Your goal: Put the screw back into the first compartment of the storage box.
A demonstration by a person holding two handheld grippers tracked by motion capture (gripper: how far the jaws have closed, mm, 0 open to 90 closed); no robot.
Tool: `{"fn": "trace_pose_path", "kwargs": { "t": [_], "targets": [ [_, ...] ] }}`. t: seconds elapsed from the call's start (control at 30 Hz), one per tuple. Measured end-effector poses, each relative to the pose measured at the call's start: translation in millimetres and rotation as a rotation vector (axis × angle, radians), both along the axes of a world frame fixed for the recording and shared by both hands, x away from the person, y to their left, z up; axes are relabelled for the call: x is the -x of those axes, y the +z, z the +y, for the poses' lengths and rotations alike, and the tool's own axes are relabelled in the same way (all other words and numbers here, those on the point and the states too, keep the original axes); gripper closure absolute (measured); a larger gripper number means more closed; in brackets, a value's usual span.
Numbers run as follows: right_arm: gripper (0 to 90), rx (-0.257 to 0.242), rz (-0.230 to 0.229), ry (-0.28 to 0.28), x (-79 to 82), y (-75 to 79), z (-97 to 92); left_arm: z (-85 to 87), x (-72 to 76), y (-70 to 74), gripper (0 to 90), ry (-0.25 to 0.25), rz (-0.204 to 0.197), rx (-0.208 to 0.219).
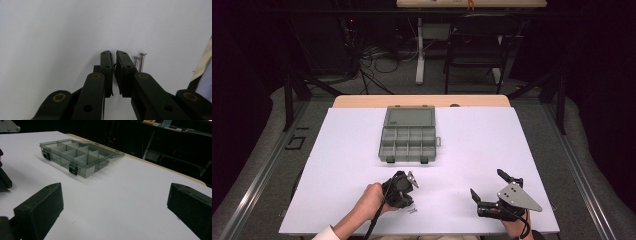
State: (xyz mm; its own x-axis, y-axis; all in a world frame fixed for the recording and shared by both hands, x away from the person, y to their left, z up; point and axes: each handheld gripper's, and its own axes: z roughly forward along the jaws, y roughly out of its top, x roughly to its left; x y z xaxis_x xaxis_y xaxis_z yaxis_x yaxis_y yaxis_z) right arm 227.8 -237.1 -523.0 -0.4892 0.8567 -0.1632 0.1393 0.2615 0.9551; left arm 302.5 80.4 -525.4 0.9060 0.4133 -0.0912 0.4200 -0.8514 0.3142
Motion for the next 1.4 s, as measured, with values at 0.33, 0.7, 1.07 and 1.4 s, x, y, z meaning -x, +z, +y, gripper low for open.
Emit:
{"fn": "trace_pose_path", "kwargs": {
  "t": [0.33, 0.7, 1.07, 1.4],
  "targets": [
    [0.0, 0.004, 0.001, 0.001, -0.2, -0.1, 0.0, 7.6, -11.0, 15.8, 84.2, 0.017, -0.012, 0.028],
    [0.0, 0.007, 0.001, -0.003, -0.2, -0.3, 0.5, 24.0, -29.0, 25.7, 84.2, 0.059, -0.016, 0.027],
    [0.0, 0.005, 0.002, -0.001, -0.3, -0.4, 0.5, 43.6, -47.4, 39.7, 84.2, 0.115, -0.04, 0.036],
    [0.0, 0.003, 0.0, 0.001, -0.6, -0.6, 0.8, 59.6, -63.3, 49.1, 84.2, 0.17, -0.048, 0.025]
  ]
}}
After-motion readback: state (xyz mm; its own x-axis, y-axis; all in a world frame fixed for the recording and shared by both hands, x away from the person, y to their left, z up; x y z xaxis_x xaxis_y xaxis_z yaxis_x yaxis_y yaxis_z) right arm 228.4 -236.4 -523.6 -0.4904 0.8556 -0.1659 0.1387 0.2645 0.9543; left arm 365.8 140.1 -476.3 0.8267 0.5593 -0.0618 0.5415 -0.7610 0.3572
